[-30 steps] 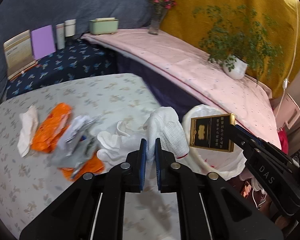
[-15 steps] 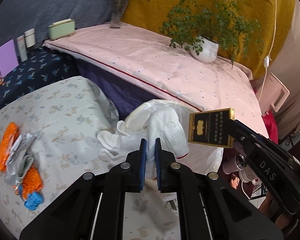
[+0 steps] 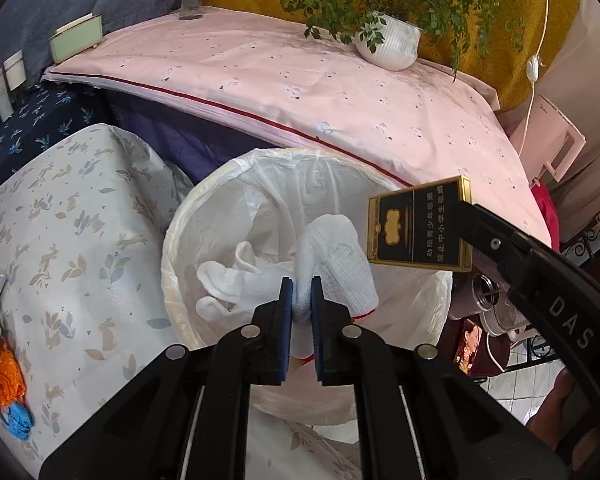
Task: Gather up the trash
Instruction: 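Carry the tissues and gold pack over the bin and open both tools, then move both tools back to the table toward the remaining trash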
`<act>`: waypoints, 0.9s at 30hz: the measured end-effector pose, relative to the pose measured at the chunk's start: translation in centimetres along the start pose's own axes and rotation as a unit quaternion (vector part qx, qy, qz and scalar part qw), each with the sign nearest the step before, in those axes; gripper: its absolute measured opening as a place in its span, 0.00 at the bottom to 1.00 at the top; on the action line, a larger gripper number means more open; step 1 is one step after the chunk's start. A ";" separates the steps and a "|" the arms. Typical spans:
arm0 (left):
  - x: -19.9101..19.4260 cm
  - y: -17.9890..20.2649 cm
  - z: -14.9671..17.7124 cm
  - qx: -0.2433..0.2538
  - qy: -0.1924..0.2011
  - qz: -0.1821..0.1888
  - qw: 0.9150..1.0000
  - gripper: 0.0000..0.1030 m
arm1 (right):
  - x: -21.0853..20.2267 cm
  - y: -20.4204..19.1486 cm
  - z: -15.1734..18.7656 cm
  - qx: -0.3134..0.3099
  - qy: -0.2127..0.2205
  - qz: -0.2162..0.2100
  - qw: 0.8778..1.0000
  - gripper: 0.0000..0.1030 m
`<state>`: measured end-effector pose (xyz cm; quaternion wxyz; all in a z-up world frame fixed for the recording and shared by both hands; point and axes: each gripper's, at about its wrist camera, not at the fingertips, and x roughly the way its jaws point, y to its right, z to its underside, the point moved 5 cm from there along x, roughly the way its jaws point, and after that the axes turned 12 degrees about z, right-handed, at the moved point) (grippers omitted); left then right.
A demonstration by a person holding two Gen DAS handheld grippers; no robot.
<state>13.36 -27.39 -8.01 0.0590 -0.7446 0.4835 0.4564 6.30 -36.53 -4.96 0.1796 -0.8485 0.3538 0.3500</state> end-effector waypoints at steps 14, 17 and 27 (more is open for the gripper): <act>-1.1 -1.1 -0.8 -0.018 0.028 -0.019 0.999 0.50 | 0.7 -1.0 0.0 -0.003 -0.004 -0.004 1.000 0.20; -2.0 -1.5 -0.9 -0.022 0.037 -0.024 0.999 0.53 | 0.3 -1.0 -0.1 0.001 -0.001 -0.004 1.000 0.24; -6.4 -3.3 -0.7 -0.034 0.077 -0.049 0.995 0.57 | -1.6 -2.4 0.1 -0.005 0.010 -0.011 1.000 0.33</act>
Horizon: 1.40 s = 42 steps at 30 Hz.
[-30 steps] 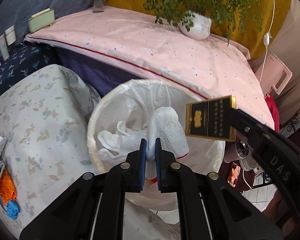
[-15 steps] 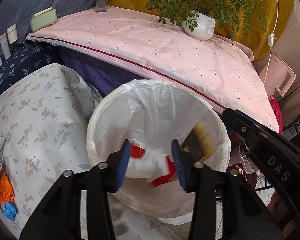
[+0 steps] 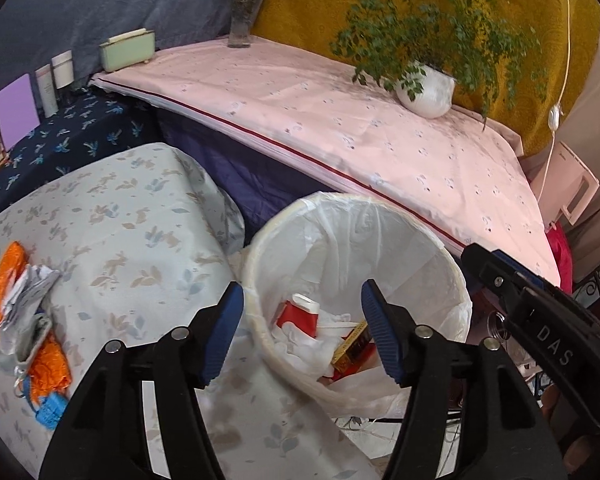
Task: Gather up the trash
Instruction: 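Move both tools back to the table toward the remaining trash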
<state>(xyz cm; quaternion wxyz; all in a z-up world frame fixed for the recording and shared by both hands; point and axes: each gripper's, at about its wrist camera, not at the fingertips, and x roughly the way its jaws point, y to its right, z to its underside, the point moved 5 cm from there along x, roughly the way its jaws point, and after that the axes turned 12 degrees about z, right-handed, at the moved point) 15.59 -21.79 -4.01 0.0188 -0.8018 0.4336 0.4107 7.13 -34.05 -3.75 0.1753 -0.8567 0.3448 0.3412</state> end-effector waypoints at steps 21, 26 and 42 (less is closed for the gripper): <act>-11.8 -13.2 4.5 -0.093 0.058 -0.111 0.988 0.64 | -5.1 -11.4 4.3 -0.078 -0.001 -0.084 0.993 0.45; -14.6 -17.3 6.3 -0.123 0.064 -0.140 0.980 0.64 | -5.7 -15.5 6.5 -0.108 -0.013 -0.107 0.988 0.45; -19.8 -26.9 9.8 -0.182 0.077 -0.189 0.962 0.73 | -4.3 -28.4 13.3 -0.186 -0.069 -0.163 0.967 0.45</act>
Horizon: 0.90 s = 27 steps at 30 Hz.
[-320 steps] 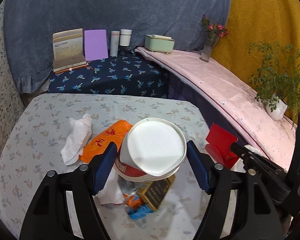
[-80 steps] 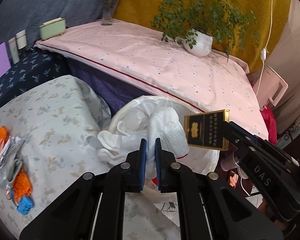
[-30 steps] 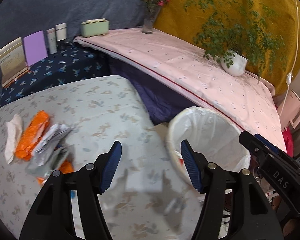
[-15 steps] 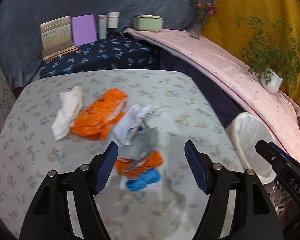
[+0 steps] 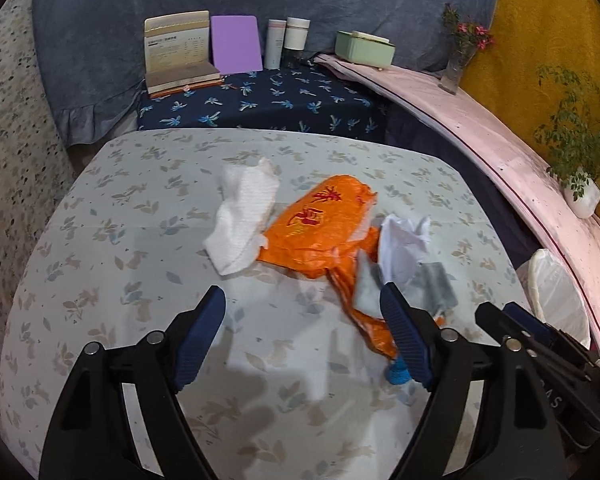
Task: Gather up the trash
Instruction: 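Move both tools back to the table toward the remaining trash, then grasp the white paper with the left tool while the right tool grasps the grey pouch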
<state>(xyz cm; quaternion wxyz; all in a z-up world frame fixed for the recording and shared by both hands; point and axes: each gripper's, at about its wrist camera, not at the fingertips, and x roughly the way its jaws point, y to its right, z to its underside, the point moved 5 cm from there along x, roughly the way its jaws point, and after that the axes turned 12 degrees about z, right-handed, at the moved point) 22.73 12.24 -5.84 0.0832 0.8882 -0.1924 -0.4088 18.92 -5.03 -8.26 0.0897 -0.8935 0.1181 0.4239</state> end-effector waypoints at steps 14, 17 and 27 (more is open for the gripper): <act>1.9 -0.1 -0.9 0.006 -0.010 0.019 1.000 0.73 | 3.6 -3.2 -0.3 -0.006 -0.028 -0.023 0.999 0.11; 2.7 1.0 -1.1 0.011 -0.015 0.030 0.999 0.73 | 3.4 -2.8 -0.5 -0.002 -0.022 -0.024 0.999 0.06; 5.9 6.8 -1.8 0.029 -0.035 0.090 0.995 0.73 | 1.4 0.9 -2.1 0.011 0.009 -0.010 1.000 0.05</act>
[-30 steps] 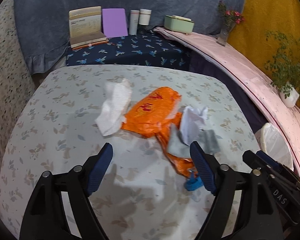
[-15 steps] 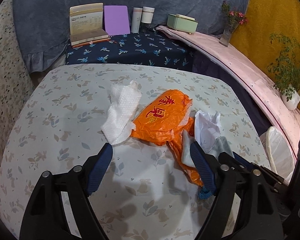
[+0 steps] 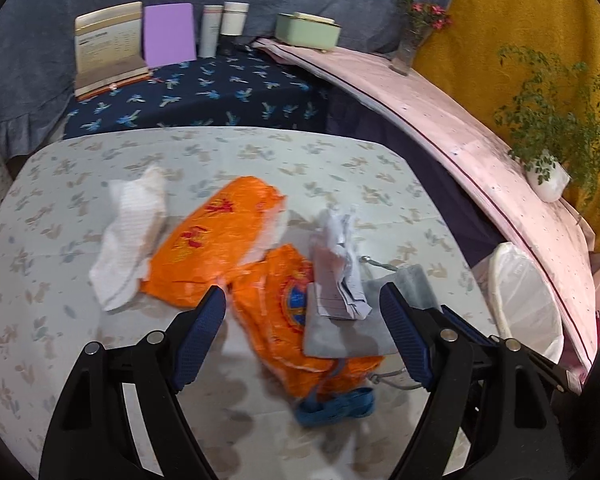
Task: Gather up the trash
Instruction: 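Grasp the white paper with the left tool while the right tool grasps the grey pouch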
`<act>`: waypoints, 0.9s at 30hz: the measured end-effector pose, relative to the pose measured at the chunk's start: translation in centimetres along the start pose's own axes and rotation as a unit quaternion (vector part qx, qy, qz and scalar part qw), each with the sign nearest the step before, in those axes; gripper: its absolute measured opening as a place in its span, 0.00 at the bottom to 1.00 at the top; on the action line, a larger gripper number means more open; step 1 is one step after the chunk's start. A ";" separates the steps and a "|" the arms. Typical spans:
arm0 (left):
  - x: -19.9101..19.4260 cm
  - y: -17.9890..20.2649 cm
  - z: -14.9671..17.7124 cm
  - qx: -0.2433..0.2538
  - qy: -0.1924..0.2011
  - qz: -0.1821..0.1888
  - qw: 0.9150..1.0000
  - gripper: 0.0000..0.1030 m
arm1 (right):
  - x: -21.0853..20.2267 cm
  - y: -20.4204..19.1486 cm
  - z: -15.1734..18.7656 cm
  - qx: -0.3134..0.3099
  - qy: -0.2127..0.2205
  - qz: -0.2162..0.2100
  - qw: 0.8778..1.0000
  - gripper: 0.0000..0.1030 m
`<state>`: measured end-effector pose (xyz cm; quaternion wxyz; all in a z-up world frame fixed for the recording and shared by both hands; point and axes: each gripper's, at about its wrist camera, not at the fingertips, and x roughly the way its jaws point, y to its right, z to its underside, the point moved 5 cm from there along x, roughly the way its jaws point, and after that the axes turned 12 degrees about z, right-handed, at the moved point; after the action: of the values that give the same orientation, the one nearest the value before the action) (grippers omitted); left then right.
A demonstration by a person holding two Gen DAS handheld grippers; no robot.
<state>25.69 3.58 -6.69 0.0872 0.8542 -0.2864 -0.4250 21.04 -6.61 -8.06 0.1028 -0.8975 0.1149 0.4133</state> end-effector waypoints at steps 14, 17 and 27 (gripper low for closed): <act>6.6 3.9 0.4 0.018 -0.057 0.012 0.998 0.39 | 0.7 5.6 0.6 0.034 -0.012 0.022 0.999 0.05; 7.6 4.6 0.7 0.025 -0.071 0.013 0.997 0.27 | 0.9 6.1 1.0 0.037 -0.015 0.021 0.999 0.05; 8.3 6.3 0.4 0.020 -0.066 0.009 0.998 0.47 | 0.9 7.5 1.5 0.049 -0.019 0.020 0.998 0.05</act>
<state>26.72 -6.28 -10.06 0.0545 0.8230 -0.3082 -0.4740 18.32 -13.43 -10.35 0.1405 -0.8811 0.1506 0.4257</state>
